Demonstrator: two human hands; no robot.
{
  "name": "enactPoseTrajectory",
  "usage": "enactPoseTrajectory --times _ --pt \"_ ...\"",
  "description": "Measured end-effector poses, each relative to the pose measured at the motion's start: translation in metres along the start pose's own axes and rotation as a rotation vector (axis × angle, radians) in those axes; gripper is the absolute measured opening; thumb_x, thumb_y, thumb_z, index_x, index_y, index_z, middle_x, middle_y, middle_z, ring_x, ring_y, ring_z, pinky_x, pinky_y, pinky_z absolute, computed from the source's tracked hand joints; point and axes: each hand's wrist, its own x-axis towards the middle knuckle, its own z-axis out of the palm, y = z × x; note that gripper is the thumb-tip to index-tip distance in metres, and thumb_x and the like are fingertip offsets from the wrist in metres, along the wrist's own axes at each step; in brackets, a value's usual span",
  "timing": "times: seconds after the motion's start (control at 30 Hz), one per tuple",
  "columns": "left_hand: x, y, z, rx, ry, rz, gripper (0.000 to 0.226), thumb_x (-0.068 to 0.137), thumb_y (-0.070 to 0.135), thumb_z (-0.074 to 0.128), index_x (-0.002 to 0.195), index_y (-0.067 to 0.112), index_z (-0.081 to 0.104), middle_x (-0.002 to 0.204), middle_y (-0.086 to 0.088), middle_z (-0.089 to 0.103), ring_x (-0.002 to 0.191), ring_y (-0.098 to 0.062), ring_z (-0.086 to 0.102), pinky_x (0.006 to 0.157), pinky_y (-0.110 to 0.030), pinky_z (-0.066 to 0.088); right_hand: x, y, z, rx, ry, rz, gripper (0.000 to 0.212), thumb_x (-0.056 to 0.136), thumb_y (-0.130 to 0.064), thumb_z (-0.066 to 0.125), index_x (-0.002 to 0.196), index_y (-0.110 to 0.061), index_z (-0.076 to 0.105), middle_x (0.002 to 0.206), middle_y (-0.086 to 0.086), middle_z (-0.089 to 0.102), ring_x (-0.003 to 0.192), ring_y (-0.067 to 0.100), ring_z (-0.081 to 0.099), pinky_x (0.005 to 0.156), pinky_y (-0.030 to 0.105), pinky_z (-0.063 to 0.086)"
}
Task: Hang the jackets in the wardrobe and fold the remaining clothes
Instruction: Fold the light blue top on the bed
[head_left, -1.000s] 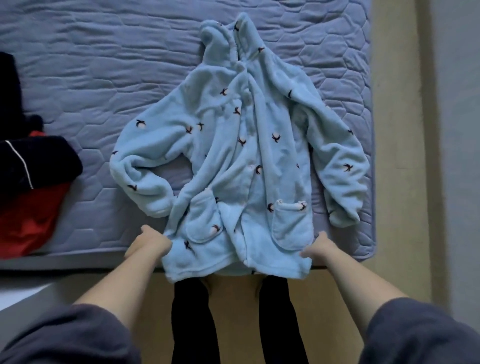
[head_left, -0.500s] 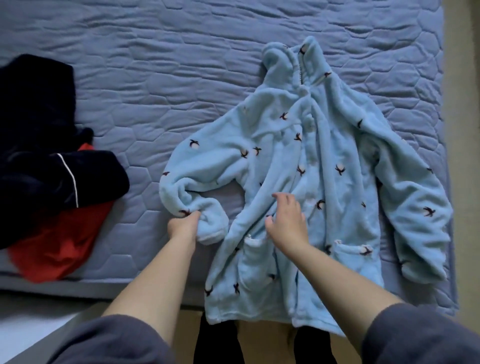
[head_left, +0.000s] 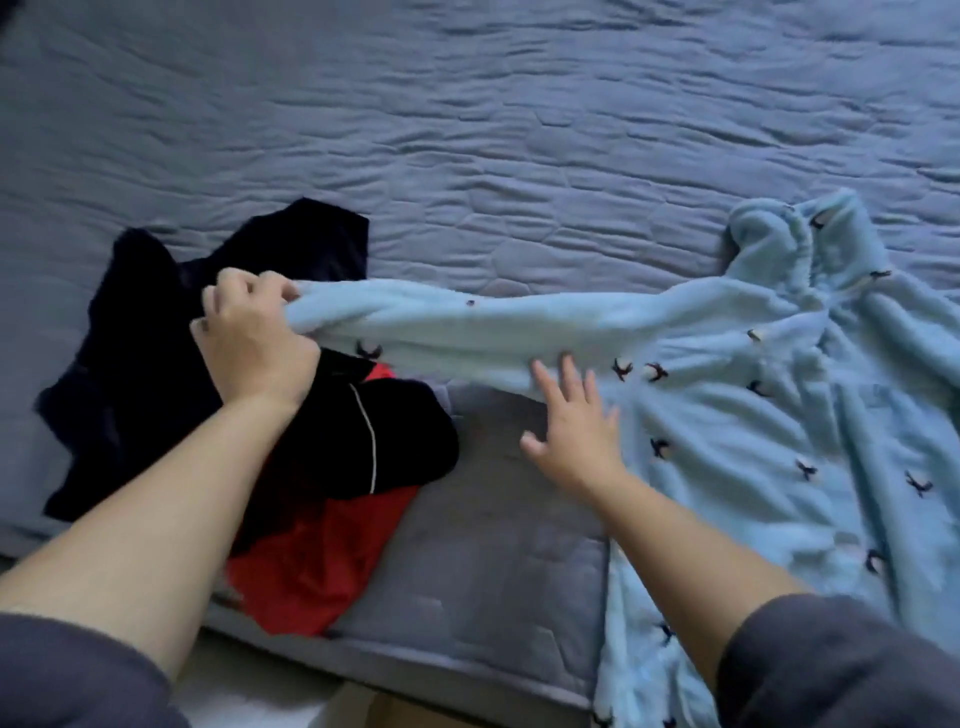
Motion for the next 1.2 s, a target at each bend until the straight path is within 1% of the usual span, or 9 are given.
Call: enactPoseTrajectory --times 0.1,0.2,0.33,0.5,0.63,0.77,0.9,1.0,1.2 --pt "0.007 -0.029 0.025 -0.304 -0.412 -0.421 0.050 0.081 0.017 0.060 0.130 0.014 0.049 0.129 -0.015 0.050 0.113 -0.035 0.050 0.090 -0.037 0.042 0.011 -0.003 0.019 -0.071 -0.392 0.079 0.069 0.090 -0.043 0.055 0.149 -0.033 0.019 0.161 -0.001 -0.003 0.145 0.034 0.013 0.110 0.058 0.028" --pt "0.001 -0.046 0.049 -0.570 -0.441 -0.639 0.049 0.086 0.040 0.058 0.128 0.016 0.052 0.121 -0.008 0.060 0.103 -0.025 0.058 0.081 -0.030 0.040 0.013 -0.001 0.029 -0.199 -0.211 0.040 0.042 0.090 -0.037 0.053 0.127 -0.020 0.046 0.143 0.007 0.037 0.126 0.031 0.043 0.097 0.044 0.040" --pt "0.019 -0.038 0.067 -0.506 -0.350 -0.512 0.047 0.082 0.046 0.064 0.117 0.016 0.056 0.100 0.005 0.056 0.095 -0.018 0.053 0.081 -0.028 0.038 0.029 -0.004 0.022 -0.250 0.312 -0.057 0.033 0.082 -0.022 0.053 0.115 -0.016 0.053 0.121 0.007 0.051 0.112 0.029 0.047 0.080 0.039 0.035" --pt "0.043 -0.018 0.075 -0.320 -0.283 -0.394 0.016 0.083 0.029 0.056 0.074 0.016 0.059 0.081 -0.007 0.060 0.085 -0.031 0.056 0.079 -0.035 0.044 0.054 0.010 0.014 -0.180 -0.109 0.078 0.065 0.091 -0.039 0.052 0.148 -0.032 0.021 0.161 0.000 0.001 0.147 0.030 0.005 0.110 0.054 0.028" --pt "0.080 -0.035 0.054 -0.410 0.083 -0.505 0.030 0.094 0.028 0.043 0.089 0.004 0.059 0.098 -0.023 0.062 0.100 -0.038 0.056 0.083 -0.035 0.038 0.055 0.016 0.007 -0.133 -0.048 0.013 0.055 0.089 -0.039 0.052 0.142 -0.033 0.035 0.156 0.000 0.020 0.141 0.025 0.023 0.106 0.052 0.034" --pt "0.093 -0.043 0.058 -0.192 -0.232 -0.481 0.035 0.096 0.025 0.043 0.120 0.004 0.056 0.127 -0.024 0.056 0.116 -0.041 0.051 0.095 -0.041 0.041 0.059 0.011 0.003 -0.007 -0.029 0.015 0.049 0.089 -0.037 0.052 0.137 -0.036 0.043 0.153 0.003 0.026 0.139 0.026 0.025 0.105 0.049 0.036" --pt "0.075 -0.036 0.067 -0.167 -0.489 -0.471 0.062 0.094 0.021 0.048 0.148 0.011 0.019 0.149 -0.020 0.032 0.129 -0.041 0.039 0.104 -0.045 0.033 0.058 0.013 0.010 -0.102 -0.207 0.008 0.060 0.091 -0.037 0.049 0.146 -0.039 0.025 0.161 -0.004 0.003 0.147 0.027 0.004 0.111 0.055 0.026" --pt "0.049 -0.021 0.060 -0.137 -0.291 -0.298 0.063 0.090 0.021 0.049 0.147 0.012 0.023 0.157 -0.012 0.016 0.137 -0.037 0.029 0.107 -0.051 0.027 0.047 0.017 0.008 -0.115 -0.163 -0.032 0.062 0.090 -0.035 0.049 0.147 -0.035 0.025 0.160 -0.002 0.008 0.146 0.025 0.009 0.110 0.050 0.029" --pt "-0.103 0.049 0.038 -0.367 -0.202 0.254 0.043 0.075 0.005 0.059 0.117 0.009 0.057 0.123 -0.008 0.056 0.114 -0.029 0.052 0.091 -0.042 0.037 -0.029 0.055 0.015 -0.131 -0.077 -0.030 0.068 0.091 -0.032 0.051 0.151 -0.029 0.020 0.162 0.001 0.004 0.148 0.025 0.007 0.116 0.043 0.023"
